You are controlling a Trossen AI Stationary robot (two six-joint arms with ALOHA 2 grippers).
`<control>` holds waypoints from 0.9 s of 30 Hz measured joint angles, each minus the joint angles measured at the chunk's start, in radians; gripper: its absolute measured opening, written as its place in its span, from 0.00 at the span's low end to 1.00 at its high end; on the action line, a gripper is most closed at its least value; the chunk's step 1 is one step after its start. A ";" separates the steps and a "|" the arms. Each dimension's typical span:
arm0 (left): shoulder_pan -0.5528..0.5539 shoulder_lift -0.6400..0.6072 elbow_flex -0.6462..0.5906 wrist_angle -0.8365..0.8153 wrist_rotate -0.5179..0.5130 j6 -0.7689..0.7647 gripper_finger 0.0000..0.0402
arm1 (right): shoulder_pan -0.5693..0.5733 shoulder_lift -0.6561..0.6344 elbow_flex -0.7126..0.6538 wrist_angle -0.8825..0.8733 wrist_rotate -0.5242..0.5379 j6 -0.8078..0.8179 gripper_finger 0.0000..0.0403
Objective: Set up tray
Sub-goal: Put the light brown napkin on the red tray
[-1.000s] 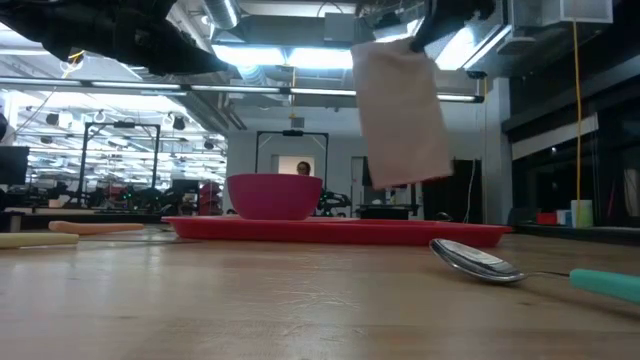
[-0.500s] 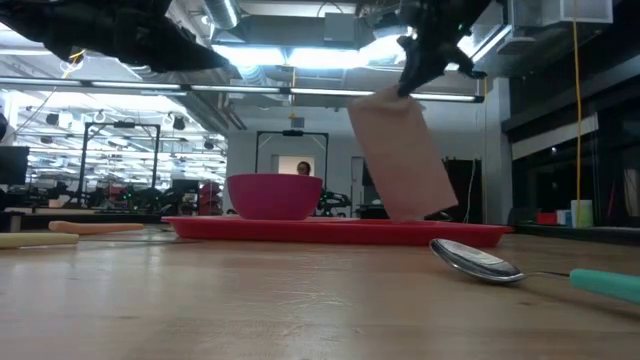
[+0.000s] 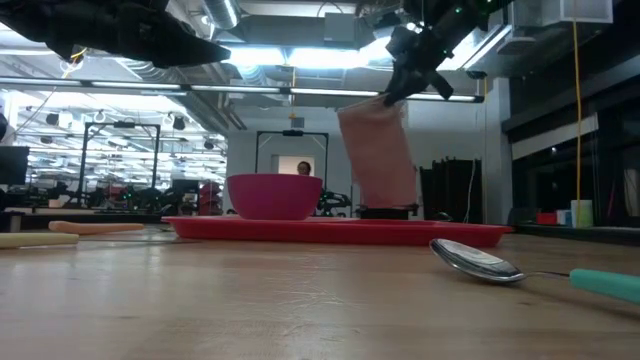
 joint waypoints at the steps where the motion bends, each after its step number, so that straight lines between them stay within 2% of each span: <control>1: 0.000 0.000 0.000 0.000 0.000 0.000 0.01 | -0.004 0.001 0.000 -0.007 -0.029 0.005 0.07; 6: 0.000 0.000 0.000 -0.001 0.000 0.000 0.01 | -0.004 0.072 0.000 -0.082 -0.123 0.088 0.07; 15: 0.000 0.000 0.000 -0.005 0.000 -0.012 0.01 | 0.012 0.261 -0.001 -0.145 -0.078 0.157 0.07; 22: 0.000 0.000 0.000 -0.005 0.000 -0.012 0.01 | 0.042 0.285 -0.001 -0.156 -0.078 0.170 0.07; 27: 0.000 0.000 0.000 -0.006 0.000 -0.012 0.01 | 0.055 0.285 -0.001 -0.190 -0.077 0.236 0.07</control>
